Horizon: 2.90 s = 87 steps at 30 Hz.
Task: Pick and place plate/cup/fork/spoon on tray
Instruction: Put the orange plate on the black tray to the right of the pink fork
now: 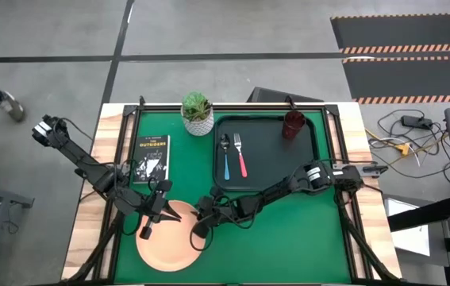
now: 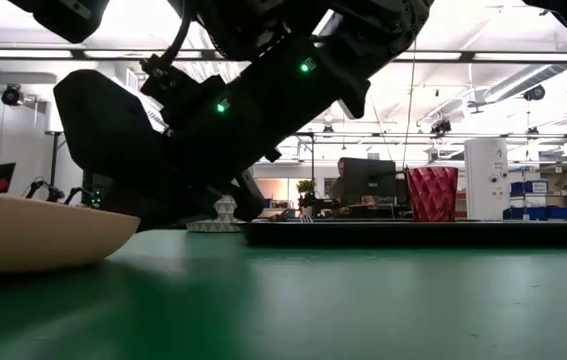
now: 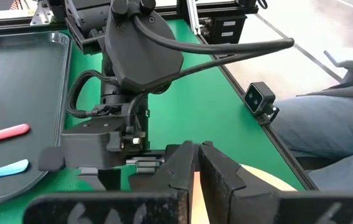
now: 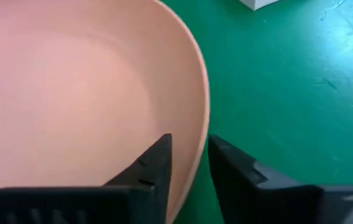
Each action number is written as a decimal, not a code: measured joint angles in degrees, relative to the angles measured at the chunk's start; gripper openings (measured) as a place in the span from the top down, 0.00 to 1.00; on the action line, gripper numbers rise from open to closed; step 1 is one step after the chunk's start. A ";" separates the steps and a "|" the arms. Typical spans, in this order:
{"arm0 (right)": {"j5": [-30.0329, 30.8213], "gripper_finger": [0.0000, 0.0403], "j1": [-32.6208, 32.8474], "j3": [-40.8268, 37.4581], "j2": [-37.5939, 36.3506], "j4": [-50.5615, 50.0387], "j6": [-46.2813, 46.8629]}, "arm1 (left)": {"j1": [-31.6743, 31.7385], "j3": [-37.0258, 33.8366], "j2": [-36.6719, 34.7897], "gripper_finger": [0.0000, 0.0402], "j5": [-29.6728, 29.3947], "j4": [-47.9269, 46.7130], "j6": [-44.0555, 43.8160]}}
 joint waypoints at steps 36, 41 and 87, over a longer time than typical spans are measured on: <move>-4.08 0.98 -0.34 -14.31 -23.81 -13.65 6.31 | -0.04 -0.22 0.00 0.99 -0.42 0.04 -0.13; 3.48 0.98 -0.56 -28.92 -35.33 -13.56 13.32 | -0.04 -0.20 0.11 0.99 -0.42 0.07 -0.11; 27.37 0.98 -12.41 -77.11 -69.88 -26.19 57.57 | 0.00 -0.17 0.09 0.99 -3.03 1.53 1.73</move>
